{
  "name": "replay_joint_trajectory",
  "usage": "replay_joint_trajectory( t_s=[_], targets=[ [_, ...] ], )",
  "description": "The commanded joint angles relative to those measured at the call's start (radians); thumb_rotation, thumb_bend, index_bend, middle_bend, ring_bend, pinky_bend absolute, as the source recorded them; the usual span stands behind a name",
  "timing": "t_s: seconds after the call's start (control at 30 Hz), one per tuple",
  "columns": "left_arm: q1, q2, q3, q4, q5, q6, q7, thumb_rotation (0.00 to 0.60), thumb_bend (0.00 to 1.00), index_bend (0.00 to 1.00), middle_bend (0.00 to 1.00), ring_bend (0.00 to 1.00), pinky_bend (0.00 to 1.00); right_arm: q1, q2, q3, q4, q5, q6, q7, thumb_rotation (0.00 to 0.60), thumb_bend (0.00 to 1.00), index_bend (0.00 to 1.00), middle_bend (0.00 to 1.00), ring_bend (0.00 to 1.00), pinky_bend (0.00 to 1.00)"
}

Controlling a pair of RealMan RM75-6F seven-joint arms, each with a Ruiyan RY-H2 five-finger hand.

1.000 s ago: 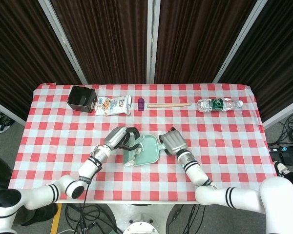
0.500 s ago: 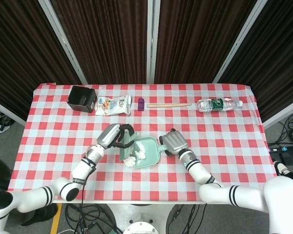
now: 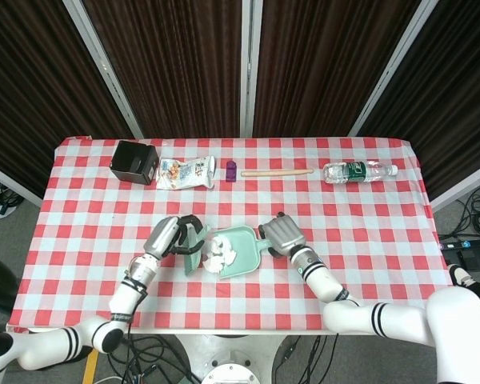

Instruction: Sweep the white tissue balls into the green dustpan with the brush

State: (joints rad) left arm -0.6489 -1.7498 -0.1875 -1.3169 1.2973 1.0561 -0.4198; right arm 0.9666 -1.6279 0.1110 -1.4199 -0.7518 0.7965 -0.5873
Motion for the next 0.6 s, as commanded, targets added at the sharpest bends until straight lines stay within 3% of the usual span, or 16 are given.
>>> replay_joint_trajectory(
  t_s=[0.03,0.3,0.6],
  targets=[
    [-0.014,-0.057,-0.011,0.044,0.023,0.015,-0.011,0.600,0.50,0.58,0.57,0.78,0.91,0.004,-0.001,0.001,-0.004,0.010,0.000,0.000,0.600,0.40,0.72,0.62,0.40,0.20],
    [-0.063,-0.156,-0.041,0.141,0.053,0.012,-0.026,0.600,0.50,0.57,0.57,0.78,0.91,0.010,0.000,0.004,-0.009,0.023,-0.010,0.026,0.600,0.40,0.72,0.62,0.40,0.20],
    [-0.113,-0.204,-0.082,0.182,0.056,-0.013,-0.057,0.600,0.50,0.56,0.57,0.77,0.91,0.007,-0.007,0.011,-0.005,0.029,-0.021,0.073,0.600,0.40,0.72,0.62,0.40,0.20]
  ],
)
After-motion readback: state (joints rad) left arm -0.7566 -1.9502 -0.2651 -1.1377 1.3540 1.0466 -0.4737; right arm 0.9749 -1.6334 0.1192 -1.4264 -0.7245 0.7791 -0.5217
